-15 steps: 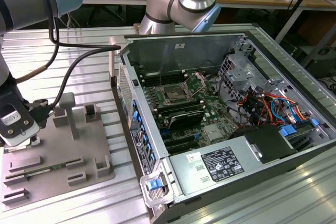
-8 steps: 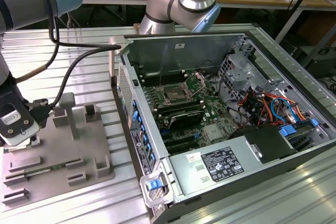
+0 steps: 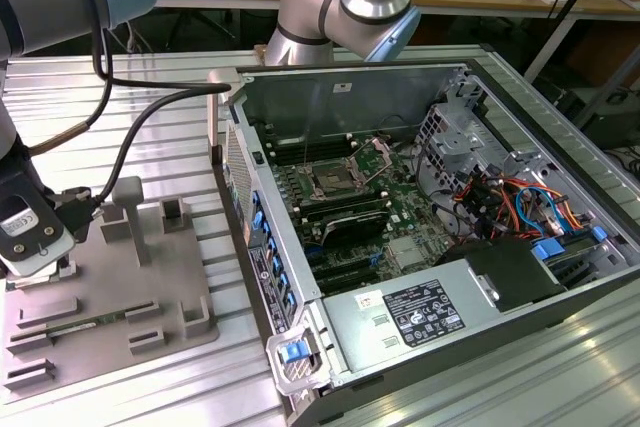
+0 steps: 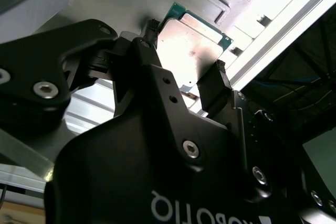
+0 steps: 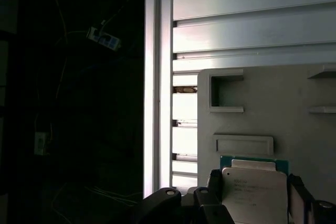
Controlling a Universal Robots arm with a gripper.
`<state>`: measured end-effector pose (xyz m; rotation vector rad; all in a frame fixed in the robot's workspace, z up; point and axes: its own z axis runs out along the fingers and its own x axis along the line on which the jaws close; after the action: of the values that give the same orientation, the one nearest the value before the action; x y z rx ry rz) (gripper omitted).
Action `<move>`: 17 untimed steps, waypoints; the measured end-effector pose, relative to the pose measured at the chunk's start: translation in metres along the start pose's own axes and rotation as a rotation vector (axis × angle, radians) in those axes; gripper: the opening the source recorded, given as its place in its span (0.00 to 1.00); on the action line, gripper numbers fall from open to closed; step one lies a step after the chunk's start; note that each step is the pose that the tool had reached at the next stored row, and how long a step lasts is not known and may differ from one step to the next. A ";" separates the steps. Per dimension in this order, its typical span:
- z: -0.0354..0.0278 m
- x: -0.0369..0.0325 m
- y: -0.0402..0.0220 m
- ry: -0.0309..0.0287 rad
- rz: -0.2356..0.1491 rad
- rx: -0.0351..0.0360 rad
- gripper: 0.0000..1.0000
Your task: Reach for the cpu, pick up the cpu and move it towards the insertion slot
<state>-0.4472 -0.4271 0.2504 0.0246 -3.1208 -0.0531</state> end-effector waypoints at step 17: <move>-0.0024 -0.0001 0.0001 0.0007 0.000 -0.0002 0.55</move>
<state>-0.4471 -0.4271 0.2528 0.0244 -3.1201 -0.0534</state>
